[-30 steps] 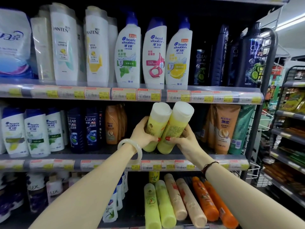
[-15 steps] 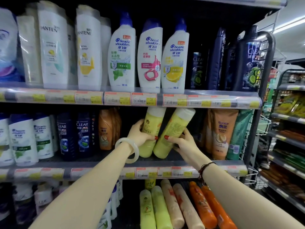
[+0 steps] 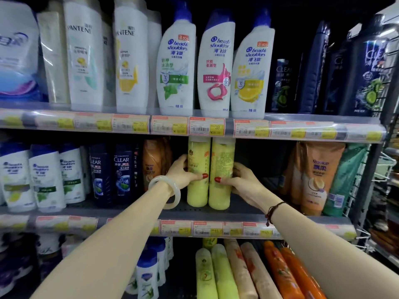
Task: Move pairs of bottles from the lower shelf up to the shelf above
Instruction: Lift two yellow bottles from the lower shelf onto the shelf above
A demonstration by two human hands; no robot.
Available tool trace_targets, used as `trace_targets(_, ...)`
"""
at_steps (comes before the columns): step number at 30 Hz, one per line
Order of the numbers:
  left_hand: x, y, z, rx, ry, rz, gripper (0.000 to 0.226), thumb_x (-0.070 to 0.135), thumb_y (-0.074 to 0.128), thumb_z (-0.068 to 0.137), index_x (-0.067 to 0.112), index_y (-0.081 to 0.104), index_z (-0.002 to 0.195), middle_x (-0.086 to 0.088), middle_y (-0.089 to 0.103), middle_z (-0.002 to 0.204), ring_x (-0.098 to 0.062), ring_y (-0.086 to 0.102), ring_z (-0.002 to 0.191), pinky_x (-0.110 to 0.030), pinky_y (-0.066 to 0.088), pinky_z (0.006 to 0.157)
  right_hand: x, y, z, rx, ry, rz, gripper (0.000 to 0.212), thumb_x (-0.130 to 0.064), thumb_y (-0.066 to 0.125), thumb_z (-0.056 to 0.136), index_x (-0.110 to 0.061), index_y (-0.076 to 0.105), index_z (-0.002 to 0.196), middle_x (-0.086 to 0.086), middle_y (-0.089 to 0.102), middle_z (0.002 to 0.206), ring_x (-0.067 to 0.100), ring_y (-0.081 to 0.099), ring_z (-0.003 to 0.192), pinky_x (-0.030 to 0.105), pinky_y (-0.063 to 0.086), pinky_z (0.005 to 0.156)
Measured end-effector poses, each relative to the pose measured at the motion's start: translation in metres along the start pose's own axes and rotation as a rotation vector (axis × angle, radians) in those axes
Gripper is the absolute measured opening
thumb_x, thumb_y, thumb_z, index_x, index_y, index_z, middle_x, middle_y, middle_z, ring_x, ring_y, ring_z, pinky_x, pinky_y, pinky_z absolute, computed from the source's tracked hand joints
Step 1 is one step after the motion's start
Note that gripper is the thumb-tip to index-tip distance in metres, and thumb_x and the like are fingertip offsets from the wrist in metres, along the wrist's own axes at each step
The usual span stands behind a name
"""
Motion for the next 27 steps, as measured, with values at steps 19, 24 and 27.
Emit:
trace_targets(19, -0.018, -0.022, 0.006, 0.062, -0.05, 0.031, 0.073, 0.021, 0.079, 0.073, 0.013, 0.042, 0.135, -0.012, 0.055, 0.136, -0.027, 0.054, 0.123, -0.047, 0.046, 0.103, 0.007, 0.026, 0.015, 0.008, -0.045, -0.097, 0.053, -0.008, 0.074, 0.079, -0.01, 0.053, 0.128, 0.008, 0.064, 0.125, 0.019, 0.062, 0.113, 0.034, 0.05, 0.097)
trace_targets(24, -0.013, -0.022, -0.004, 0.075, -0.072, 0.184, 0.066, 0.02, 0.073, 0.078, 0.013, 0.043, 0.136, -0.012, 0.055, 0.132, -0.029, 0.054, 0.12, -0.045, 0.047, 0.1, -0.005, 0.023, 0.005, 0.028, -0.059, -0.331, 0.047, -0.013, 0.072, 0.082, -0.003, 0.057, 0.125, 0.01, 0.064, 0.124, 0.012, 0.057, 0.103, 0.022, 0.044, 0.085)
trace_targets(27, -0.006, -0.025, -0.012, 0.085, -0.072, 0.297, 0.065, 0.017, 0.074, 0.077, 0.008, 0.044, 0.134, -0.014, 0.056, 0.129, -0.03, 0.056, 0.115, -0.045, 0.048, 0.098, -0.004, 0.017, -0.003, 0.061, -0.08, -0.48, 0.043, -0.015, 0.073, 0.081, -0.001, 0.06, 0.12, 0.012, 0.064, 0.123, 0.016, 0.058, 0.107, 0.024, 0.043, 0.087)
Point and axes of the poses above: each hand's wrist, its own z-axis towards the middle knuckle, its own y-axis out of the palm, x = y × z, the point moved 1 cm from there along z, towards the middle knuckle
